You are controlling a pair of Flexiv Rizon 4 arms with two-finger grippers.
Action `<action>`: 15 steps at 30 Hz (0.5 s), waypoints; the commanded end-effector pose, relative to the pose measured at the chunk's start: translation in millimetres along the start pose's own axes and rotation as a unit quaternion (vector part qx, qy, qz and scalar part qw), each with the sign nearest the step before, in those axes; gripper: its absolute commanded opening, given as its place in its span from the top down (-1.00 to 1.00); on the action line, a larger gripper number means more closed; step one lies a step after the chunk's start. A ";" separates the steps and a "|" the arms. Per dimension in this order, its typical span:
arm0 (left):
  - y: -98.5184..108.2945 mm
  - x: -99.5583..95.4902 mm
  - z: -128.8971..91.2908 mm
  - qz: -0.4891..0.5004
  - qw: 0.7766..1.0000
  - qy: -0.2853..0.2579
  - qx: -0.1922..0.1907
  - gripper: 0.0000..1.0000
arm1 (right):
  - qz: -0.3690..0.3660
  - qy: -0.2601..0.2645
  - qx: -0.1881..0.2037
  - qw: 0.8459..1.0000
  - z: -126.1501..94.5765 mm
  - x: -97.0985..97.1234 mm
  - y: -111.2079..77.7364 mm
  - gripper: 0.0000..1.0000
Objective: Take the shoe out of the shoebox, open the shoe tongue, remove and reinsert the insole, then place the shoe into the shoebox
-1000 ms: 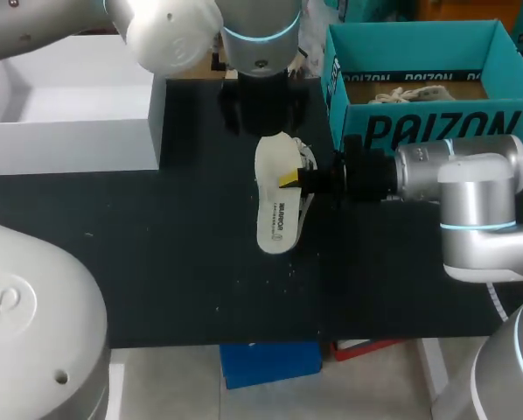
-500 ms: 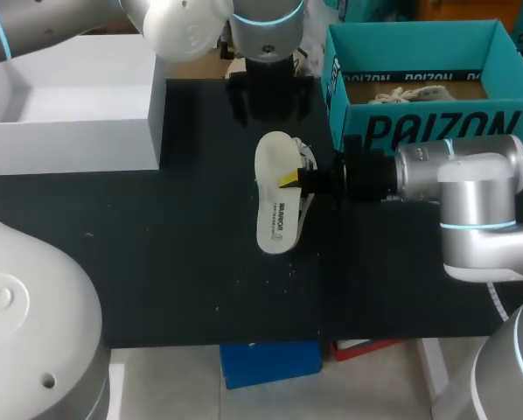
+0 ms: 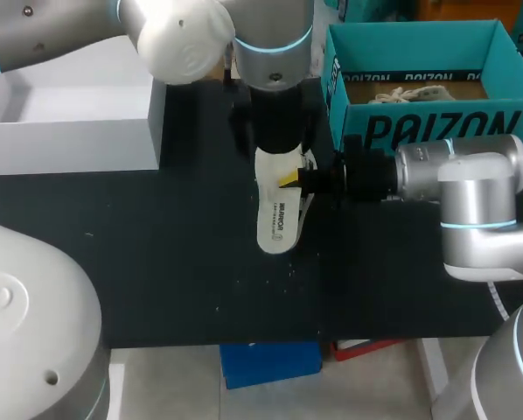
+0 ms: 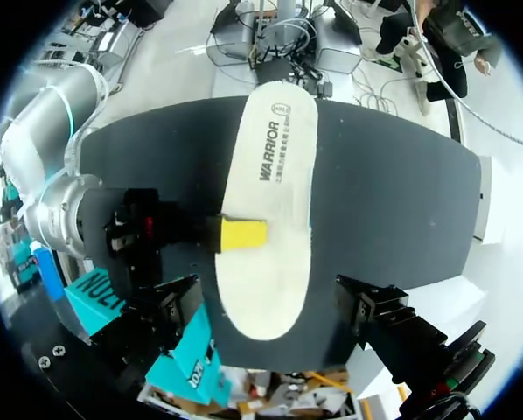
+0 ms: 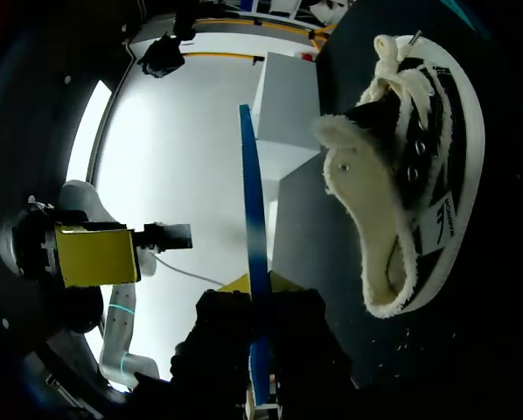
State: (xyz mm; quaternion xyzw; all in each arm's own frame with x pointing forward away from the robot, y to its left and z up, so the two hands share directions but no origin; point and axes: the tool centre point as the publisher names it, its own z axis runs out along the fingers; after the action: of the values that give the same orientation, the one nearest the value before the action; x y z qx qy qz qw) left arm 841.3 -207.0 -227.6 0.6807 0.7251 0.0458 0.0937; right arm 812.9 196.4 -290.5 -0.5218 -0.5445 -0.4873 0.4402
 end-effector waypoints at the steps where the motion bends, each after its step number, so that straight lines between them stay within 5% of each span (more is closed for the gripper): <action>1: -36.4 7.1 -4.3 -0.005 1.000 0.003 -0.012 -1.00 | 0.000 -0.001 -0.002 1.000 1.4 0.3 -0.7 1.00; 8: -81.9 17.8 -3.6 -0.021 1.000 0.009 0.001 -1.00 | 0.000 -0.001 -0.002 1.000 1.4 0.3 -0.7 1.00; 15: -106.0 22.1 -2.0 -0.029 1.000 0.008 0.008 -1.00 | 0.000 -0.001 -0.002 1.000 1.4 0.3 -0.7 1.00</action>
State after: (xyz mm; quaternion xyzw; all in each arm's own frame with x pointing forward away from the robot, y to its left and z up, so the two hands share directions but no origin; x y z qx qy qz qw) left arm 742.1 -197.3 -244.9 0.6609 0.7455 0.0426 0.0749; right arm 812.8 196.5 -290.3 -0.5218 -0.5446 -0.4872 0.4402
